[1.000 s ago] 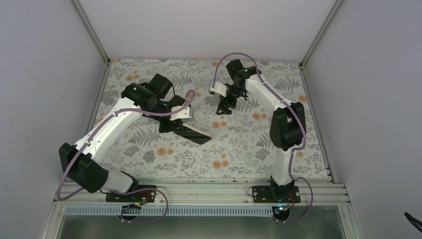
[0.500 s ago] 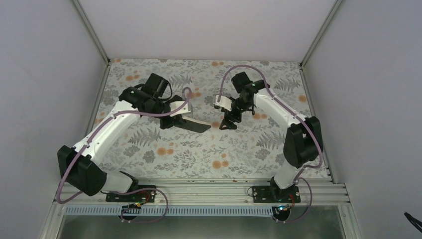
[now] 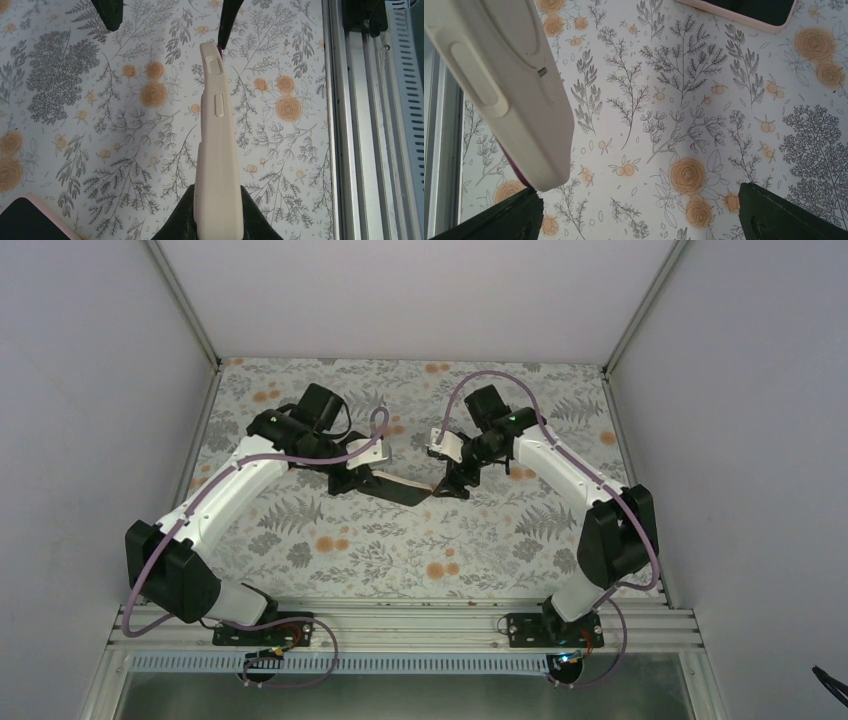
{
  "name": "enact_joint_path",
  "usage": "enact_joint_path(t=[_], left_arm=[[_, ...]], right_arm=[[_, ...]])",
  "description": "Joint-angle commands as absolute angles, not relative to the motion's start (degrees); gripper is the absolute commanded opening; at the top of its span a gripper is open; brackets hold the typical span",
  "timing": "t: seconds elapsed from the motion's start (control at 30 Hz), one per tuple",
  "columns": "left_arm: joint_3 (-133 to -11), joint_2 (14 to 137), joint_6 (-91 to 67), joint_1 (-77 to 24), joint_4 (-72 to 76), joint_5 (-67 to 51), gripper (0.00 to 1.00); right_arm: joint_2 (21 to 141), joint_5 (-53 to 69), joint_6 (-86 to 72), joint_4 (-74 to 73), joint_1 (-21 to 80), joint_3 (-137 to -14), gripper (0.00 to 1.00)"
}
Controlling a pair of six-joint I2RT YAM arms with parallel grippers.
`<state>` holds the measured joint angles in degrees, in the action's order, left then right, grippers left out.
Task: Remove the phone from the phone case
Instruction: Remove the phone case from the phone.
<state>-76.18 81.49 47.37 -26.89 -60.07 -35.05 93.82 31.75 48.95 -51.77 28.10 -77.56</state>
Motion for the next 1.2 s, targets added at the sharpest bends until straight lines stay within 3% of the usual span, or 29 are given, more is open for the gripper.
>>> enact_joint_path(t=[0.0, 1.17], left_arm=[[-78.1, 79.6, 47.4, -26.9, -59.0, -38.8, 0.02], [-80.7, 81.1, 56.5, -27.5, -71.7, -51.4, 0.02]], right_arm=[[94.5, 33.9, 47.4, -49.1, 28.4, -78.0, 0.96], [98.8, 24.8, 40.2, -36.6, 28.3, -87.3, 0.96]])
